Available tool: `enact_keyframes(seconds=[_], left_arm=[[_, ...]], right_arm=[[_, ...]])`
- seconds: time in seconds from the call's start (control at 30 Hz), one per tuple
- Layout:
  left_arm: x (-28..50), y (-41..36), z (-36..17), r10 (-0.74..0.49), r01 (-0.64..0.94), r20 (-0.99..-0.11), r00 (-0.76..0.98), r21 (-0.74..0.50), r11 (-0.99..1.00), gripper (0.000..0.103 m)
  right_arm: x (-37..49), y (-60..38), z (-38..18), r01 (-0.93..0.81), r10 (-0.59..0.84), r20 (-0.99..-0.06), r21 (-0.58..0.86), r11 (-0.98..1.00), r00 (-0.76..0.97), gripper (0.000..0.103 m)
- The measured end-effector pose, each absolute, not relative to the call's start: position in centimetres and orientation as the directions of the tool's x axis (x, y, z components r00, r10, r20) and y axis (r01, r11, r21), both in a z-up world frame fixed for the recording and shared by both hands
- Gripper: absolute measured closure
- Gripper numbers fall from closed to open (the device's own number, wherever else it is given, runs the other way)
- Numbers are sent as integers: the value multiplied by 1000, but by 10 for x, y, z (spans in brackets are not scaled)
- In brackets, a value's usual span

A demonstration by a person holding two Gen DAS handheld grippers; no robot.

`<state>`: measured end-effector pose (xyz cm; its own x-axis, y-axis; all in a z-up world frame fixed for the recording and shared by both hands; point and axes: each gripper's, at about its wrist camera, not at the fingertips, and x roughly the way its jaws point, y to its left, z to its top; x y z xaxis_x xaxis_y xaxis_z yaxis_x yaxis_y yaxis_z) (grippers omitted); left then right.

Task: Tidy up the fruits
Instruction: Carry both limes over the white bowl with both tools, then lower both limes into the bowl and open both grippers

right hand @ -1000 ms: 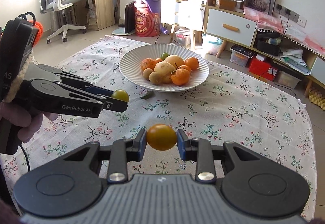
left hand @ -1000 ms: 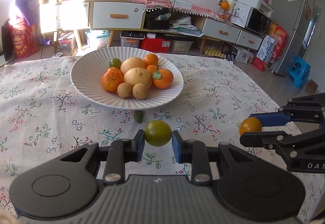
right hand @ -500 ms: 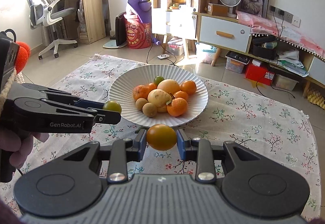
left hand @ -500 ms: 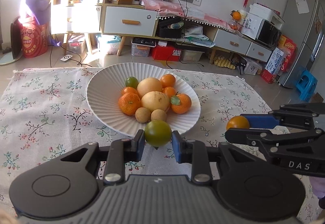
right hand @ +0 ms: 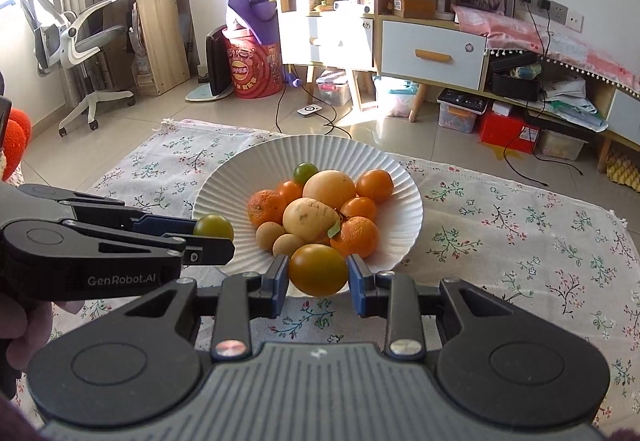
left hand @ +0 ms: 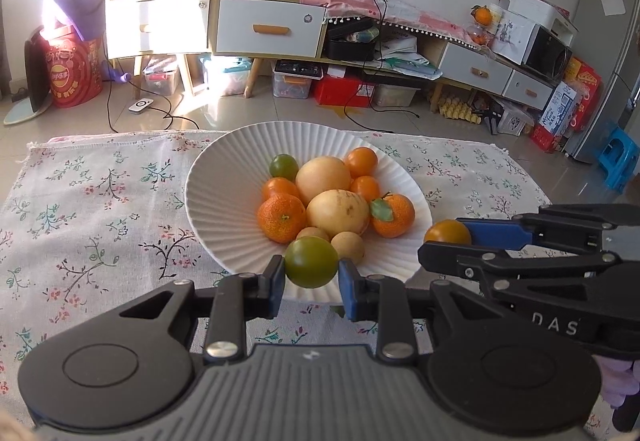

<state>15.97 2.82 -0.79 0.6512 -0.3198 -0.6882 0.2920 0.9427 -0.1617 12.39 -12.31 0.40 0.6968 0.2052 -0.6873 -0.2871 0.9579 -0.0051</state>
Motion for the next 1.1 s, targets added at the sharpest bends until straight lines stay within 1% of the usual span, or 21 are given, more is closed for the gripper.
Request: enact_keyframes(seconds=[0.37, 0.6, 1.1], left_arm=[[171, 21, -15, -287, 307, -717, 635, -107, 946, 103], [175, 22, -18, -281, 286, -723, 632, -119, 951, 103], [174, 24, -17, -291, 290, -712, 639, -128, 948, 103]], right_arm=[[139, -122, -8, -261, 183, -710, -1, 965, 680, 74], [145, -129, -12, -237, 173, -717, 11, 971, 676, 74], [148, -121, -21, -258, 180, -723, 3, 966, 667, 74]])
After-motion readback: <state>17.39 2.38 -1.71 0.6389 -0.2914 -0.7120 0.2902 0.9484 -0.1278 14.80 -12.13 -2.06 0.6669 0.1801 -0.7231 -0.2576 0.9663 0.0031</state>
